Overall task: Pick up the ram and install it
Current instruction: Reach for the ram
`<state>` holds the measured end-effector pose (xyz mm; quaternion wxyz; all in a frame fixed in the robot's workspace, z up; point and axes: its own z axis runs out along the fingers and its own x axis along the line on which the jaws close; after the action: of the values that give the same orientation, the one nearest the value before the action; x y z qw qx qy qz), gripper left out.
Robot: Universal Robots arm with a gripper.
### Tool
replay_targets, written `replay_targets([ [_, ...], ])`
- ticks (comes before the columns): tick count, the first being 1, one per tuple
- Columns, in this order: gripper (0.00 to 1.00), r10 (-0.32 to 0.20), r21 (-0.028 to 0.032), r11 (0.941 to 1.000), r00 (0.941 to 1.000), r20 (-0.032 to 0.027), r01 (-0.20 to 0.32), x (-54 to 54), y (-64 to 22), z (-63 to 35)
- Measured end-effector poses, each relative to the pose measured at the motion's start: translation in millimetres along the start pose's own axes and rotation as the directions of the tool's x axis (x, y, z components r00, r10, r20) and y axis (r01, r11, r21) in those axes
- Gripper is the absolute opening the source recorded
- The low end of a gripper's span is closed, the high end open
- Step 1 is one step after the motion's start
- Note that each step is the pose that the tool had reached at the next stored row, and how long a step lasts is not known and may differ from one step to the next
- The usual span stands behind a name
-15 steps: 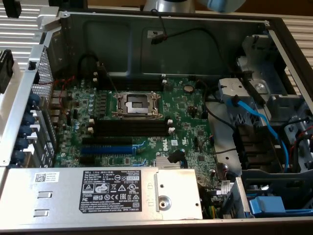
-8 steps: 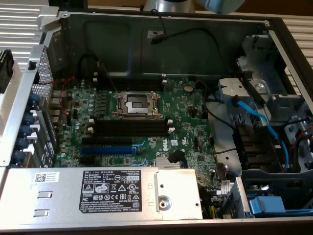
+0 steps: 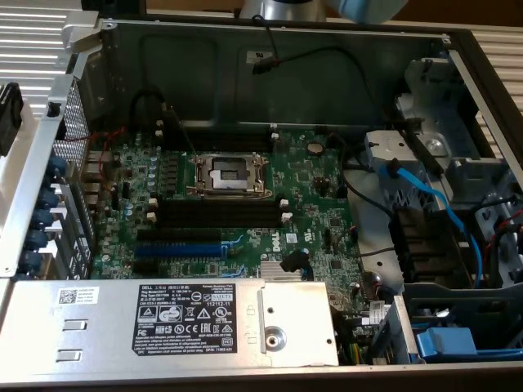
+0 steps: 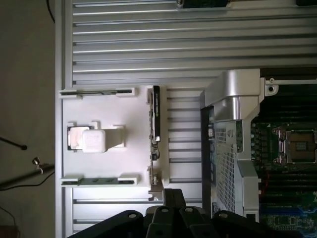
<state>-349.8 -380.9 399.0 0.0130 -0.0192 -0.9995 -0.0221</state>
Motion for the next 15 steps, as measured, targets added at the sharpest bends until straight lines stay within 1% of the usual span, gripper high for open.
replay_targets([
  [8, 0.1, -0.003, 0.0001, 1.0, 1.0, -0.0002, 0.003, 36.3, -1.2, 0.9],
  [11, 0.1, -0.005, 0.0008, 1.0, 1.0, -0.0002, 0.005, 47.0, -0.5, 1.2],
  [13, 0.1, -0.007, 0.0042, 1.0, 1.0, -0.0002, 0.007, 52.4, 2.2, 1.5],
  [15, 0.1, -0.008, 0.0107, 0.9999, 1.0, -0.0001, 0.008, 57.3, 5.0, 1.7],
])
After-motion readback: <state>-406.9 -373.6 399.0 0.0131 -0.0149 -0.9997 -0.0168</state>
